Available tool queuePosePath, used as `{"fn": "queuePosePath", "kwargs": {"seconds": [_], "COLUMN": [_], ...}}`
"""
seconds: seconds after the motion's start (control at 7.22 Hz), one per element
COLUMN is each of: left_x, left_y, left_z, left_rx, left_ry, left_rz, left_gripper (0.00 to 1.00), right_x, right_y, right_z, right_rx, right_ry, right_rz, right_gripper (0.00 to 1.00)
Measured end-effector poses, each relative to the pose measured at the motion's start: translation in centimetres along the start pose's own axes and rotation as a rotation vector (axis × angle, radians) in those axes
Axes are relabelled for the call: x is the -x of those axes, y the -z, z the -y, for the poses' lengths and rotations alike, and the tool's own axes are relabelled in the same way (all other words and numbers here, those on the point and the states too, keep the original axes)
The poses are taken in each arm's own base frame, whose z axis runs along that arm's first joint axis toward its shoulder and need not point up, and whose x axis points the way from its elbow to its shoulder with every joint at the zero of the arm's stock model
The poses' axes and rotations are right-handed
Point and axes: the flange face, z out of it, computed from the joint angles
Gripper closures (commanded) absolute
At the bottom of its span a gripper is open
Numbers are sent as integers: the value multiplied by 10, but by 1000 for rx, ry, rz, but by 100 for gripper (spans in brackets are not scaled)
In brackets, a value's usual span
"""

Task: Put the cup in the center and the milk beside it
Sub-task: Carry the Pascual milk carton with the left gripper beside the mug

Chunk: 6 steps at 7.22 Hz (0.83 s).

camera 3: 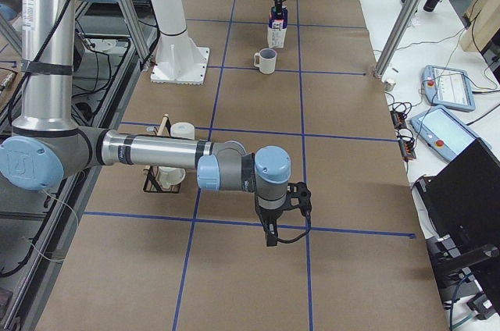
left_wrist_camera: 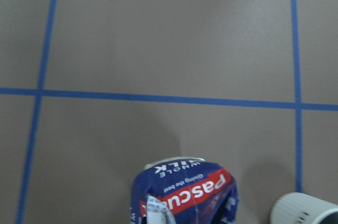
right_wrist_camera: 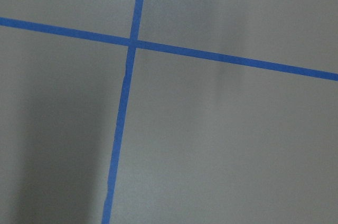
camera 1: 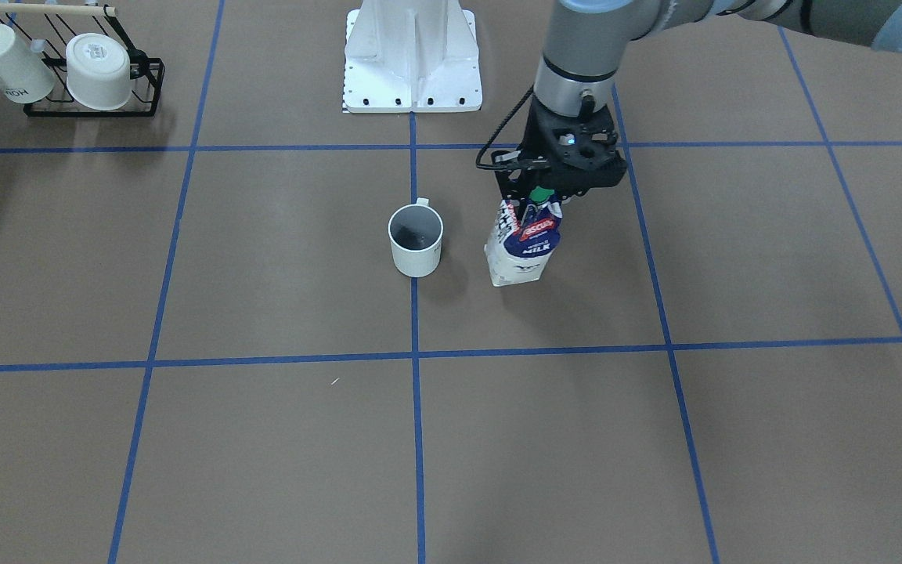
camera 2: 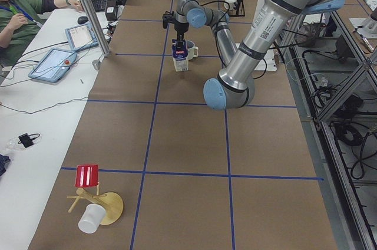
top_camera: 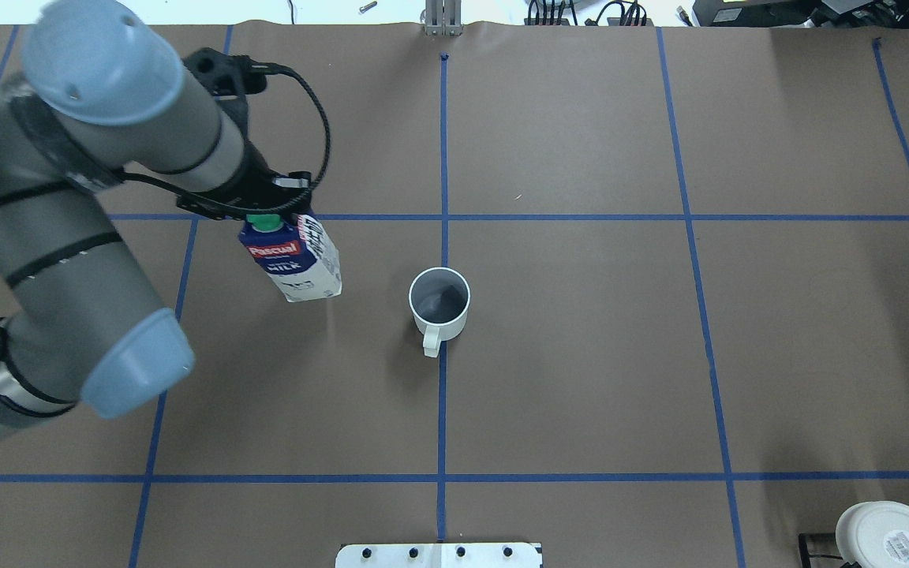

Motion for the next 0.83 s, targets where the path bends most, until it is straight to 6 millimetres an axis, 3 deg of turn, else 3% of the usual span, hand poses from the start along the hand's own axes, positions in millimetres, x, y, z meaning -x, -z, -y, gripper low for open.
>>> {"fn": "queuePosePath", "kwargs": {"seconds": [0.28,0.83], "left_x": [-28,-36], "left_y": [-14,-19], "left_z": [-12,-23], "left_rx": [13,28], "left_ry": [-5,-21], "left_rz": [10,7], "left_gripper": [100,100], "right_x": [1,2], "right_y": [0,0], "right_z": [0,1], "right_rx": [-1,0], "right_ry": [0,2], "right_rz": [2,3], "right_gripper": [0,0]}}
